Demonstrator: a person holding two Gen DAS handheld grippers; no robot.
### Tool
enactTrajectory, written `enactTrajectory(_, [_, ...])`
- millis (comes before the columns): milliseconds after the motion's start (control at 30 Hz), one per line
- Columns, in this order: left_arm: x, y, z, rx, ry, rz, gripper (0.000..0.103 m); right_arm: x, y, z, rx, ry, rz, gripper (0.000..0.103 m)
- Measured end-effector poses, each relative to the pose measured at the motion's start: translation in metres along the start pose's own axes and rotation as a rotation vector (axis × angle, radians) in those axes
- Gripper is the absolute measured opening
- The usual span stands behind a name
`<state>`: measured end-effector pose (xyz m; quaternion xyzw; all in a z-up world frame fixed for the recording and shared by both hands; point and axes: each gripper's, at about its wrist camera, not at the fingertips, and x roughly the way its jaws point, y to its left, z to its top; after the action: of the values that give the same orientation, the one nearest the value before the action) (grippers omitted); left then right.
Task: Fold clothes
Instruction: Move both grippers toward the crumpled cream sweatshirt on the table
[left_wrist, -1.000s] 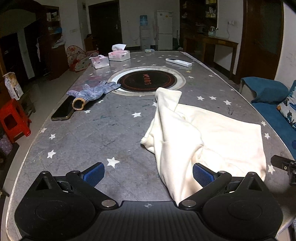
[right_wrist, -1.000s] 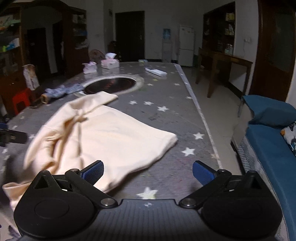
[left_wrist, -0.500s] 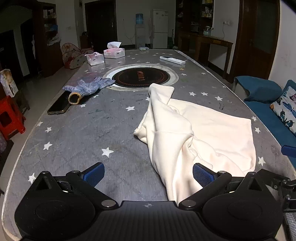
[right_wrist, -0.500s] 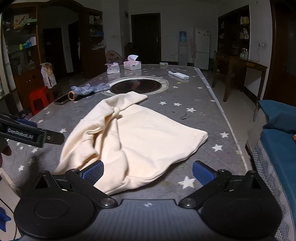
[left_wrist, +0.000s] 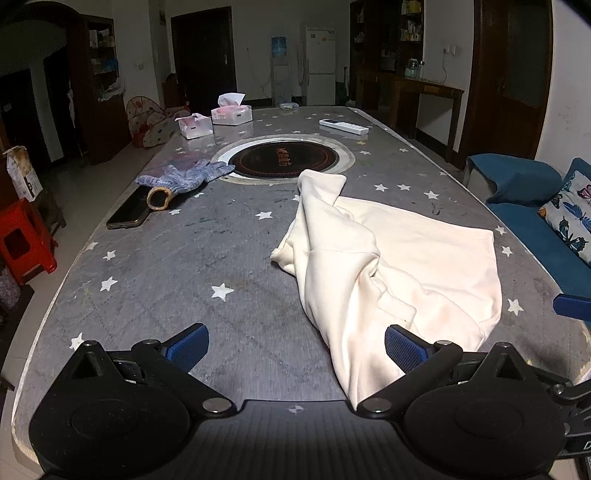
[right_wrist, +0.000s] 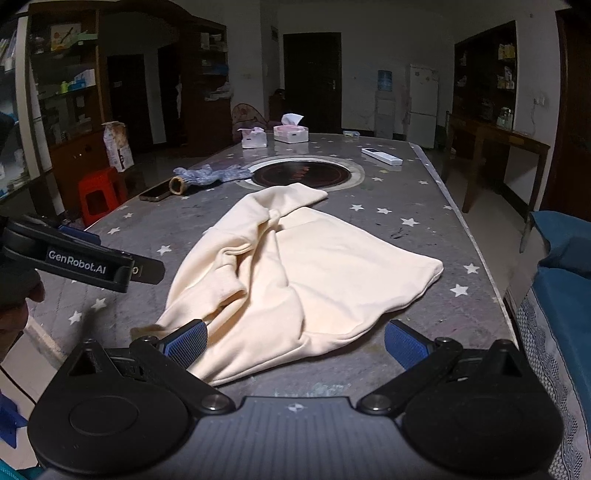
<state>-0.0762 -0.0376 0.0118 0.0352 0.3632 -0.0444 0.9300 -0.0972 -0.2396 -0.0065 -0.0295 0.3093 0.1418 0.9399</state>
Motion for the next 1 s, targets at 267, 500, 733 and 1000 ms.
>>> enactTrajectory(267, [-0.004,0.001,-0.007,0.002,-0.007,-0.008,0.103,-0.007,0.009,-0.003,-0.02,-0.012,0.013,0.103])
enactTrajectory(500, [0.0,-0.003,-0.002,0.022,-0.008,-0.019,0.103,-0.003,0.011,-0.002,-0.021,-0.008,0.022,0.102])
enactTrajectory(733, [0.012,-0.009,0.008,0.049,0.002,-0.03,0.102,0.007,0.009,0.002,-0.021,0.012,0.028,0.101])
enactTrajectory(1000, [0.026,-0.017,0.02,0.079,0.016,-0.045,0.1,0.024,0.005,0.007,-0.012,0.043,0.043,0.096])
